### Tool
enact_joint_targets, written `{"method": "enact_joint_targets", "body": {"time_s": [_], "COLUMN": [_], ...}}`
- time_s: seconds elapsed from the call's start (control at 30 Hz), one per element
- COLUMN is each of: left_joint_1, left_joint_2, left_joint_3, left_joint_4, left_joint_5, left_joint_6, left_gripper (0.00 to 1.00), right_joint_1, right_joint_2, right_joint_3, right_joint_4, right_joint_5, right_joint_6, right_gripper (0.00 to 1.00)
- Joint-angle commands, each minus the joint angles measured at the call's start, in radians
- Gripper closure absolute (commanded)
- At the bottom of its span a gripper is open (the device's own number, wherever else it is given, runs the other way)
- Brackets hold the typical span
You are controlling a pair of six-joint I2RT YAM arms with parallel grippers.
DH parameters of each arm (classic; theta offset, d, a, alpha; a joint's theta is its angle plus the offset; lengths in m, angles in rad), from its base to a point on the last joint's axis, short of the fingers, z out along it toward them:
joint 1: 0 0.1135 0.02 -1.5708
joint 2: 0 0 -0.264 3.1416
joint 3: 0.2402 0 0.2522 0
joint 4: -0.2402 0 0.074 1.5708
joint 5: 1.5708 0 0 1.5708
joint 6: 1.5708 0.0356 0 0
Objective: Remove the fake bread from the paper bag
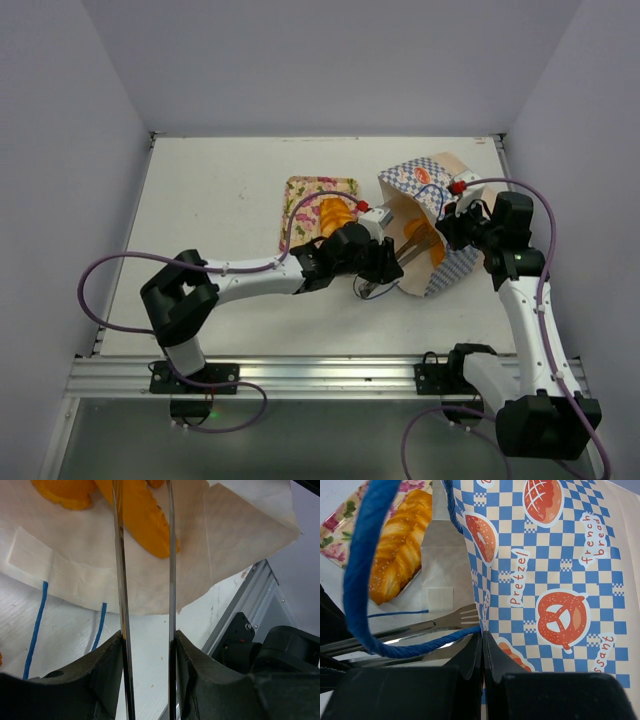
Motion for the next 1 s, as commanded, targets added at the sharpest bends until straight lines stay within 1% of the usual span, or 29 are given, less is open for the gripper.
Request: {"method": "enact_joint_targets", "body": {"time_s": [0.0,0.13,0.37,0.53,0.73,0.97], "left_joint_1": [-0.013,-0.021,-0.022,-0.027,-0.033,-0.036], "left_joint_2": [0.019,0.036,0.042,0.055,0.013,0.013], "left_joint_3": [0.077,0.112,0.114,0.135,0.132,0.132], "left_joint_4": [-0.045,-0.113,-0.137,-0.141,-0.137,-0.116], "left_joint_5": [-0.078,-0.136,-0.166,-0.141,-0.137,-0.106], "left_joint_6": [0.031,0.042,0.05,0.047,0.028,0.004], "left_gripper": [0.54,0.54,0.54,0.54,0.54,0.53], "right_joint_1": [-0.007,-0.005,-0.007,-0.007,-0.005,-0.007], "right_joint_2": [-0.009,-0.007,-0.006,-0.006,-0.006,-0.007], "right_joint_3": [-0.003,-0.004,-0.004,-0.006,-0.007,-0.007], "right_joint_4": [0.023,0.023,0.023,0.022,0.02,0.022], "right_joint_5": [-0.026,-0.029,-0.034,-0.042,-0.046,-0.052], "right_joint_6": [-0.021,-0.021,-0.02,-0.02,-0.02,-0.018], "right_gripper": [1.0,1.0,1.0,1.0,1.0,1.0]}}
